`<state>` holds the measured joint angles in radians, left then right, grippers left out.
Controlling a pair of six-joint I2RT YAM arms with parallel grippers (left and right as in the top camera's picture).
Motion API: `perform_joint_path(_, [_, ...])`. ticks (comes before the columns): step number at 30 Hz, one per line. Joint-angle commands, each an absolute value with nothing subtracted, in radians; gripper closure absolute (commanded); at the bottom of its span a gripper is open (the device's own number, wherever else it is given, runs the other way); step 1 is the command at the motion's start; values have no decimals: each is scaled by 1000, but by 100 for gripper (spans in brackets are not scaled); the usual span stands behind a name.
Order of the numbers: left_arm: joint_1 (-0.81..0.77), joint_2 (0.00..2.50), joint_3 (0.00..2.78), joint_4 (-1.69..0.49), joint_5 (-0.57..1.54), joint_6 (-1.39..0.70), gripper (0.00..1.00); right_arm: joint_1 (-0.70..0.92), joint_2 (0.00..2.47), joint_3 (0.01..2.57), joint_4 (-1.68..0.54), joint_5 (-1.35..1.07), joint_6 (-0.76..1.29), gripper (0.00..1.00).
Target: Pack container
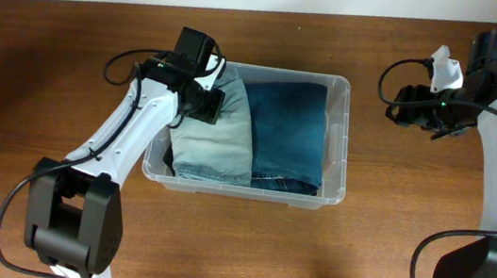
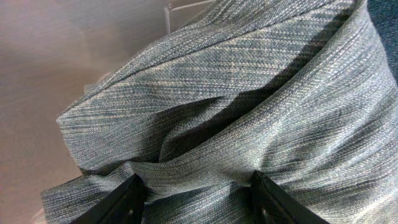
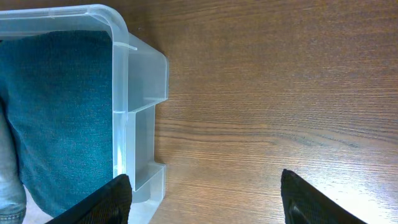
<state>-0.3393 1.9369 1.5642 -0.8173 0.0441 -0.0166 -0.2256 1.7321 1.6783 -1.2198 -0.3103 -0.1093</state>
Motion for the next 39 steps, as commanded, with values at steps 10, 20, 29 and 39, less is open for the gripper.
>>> perform_joint_path(10, [-364, 1863, 1566, -868, -106, -6, 31, -215, 1702, 1695, -1216, -291, -123, 21])
perform_joint_path(20, [-164, 1708, 1659, -774, -173, -45, 1, -89, 1702, 1706, -1037, -120, -123, 1])
perform_joint_path(29, [53, 1704, 1658, -842, -65, -56, 1, -79, 1693, 1706, -1032, -138, -116, 1])
perform_joint_path(39, [141, 1569, 1598, -920, 15, -49, 1, -79, 1479, 1652, -1068, -126, -89, 1])
